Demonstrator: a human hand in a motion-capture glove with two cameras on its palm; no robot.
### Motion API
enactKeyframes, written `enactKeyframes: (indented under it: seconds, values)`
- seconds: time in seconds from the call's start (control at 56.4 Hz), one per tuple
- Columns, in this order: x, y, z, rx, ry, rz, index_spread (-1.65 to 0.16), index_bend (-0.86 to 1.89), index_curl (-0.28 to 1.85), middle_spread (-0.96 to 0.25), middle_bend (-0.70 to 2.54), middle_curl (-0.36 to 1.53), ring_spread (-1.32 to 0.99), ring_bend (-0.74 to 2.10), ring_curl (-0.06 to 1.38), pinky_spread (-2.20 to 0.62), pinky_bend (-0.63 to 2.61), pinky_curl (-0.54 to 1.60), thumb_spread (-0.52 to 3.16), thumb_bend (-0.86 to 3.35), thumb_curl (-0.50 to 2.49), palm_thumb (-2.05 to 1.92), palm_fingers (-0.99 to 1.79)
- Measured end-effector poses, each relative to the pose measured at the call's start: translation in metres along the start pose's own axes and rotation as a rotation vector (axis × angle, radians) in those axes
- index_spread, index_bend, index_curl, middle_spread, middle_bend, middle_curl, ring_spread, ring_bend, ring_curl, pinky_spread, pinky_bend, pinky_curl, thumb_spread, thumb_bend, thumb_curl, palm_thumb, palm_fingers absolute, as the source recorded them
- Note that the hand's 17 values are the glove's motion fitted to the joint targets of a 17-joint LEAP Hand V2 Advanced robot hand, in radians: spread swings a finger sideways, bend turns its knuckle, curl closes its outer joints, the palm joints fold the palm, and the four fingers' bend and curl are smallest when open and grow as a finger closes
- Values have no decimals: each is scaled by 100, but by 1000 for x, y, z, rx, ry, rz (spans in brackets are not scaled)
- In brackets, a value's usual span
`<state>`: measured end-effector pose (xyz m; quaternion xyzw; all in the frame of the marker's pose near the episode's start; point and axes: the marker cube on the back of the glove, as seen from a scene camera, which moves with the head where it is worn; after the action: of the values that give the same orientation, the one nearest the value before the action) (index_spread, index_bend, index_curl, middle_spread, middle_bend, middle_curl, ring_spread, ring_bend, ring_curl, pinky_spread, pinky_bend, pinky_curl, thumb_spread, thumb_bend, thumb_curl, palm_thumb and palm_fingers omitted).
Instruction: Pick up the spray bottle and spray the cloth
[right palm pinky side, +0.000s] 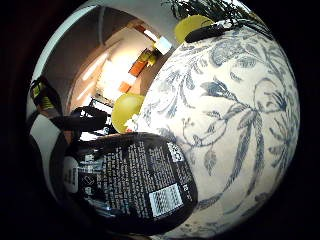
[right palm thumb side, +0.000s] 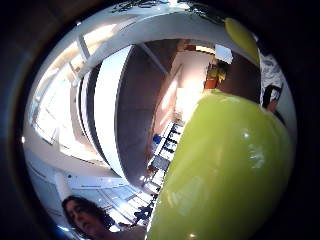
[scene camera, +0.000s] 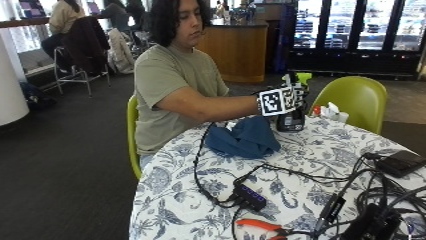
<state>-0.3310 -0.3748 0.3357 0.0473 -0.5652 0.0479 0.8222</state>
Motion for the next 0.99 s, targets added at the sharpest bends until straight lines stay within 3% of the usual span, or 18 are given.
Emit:
enactKeyframes:
  seconds: [0.248,0.354,0.425,0.549,0.656,0.992]
  values:
    - [7,-13,6,-51,-25,3,-28,42,64,-20,71,59,-20,71,51,-29,43,43,26,-3,84,95,136]
    - [8,6,-1,-270,-3,78,-27,39,63,-18,69,58,-19,67,50,-28,43,43,28,-3,84,95,130]
    - [8,23,-15,-435,72,137,-27,27,60,-13,57,54,-14,54,46,-17,43,42,41,-2,82,96,92]
    - [7,34,-26,-451,190,184,-30,15,55,-4,33,46,-10,34,43,3,44,45,72,-5,76,85,37]
    - [9,48,-55,-507,397,118,-33,12,46,-1,24,41,-8,27,35,13,43,40,86,-4,70,80,31]
    - [-23,77,-141,-583,798,-116,-38,15,34,-1,19,36,-7,28,33,22,38,35,101,-3,55,70,25]
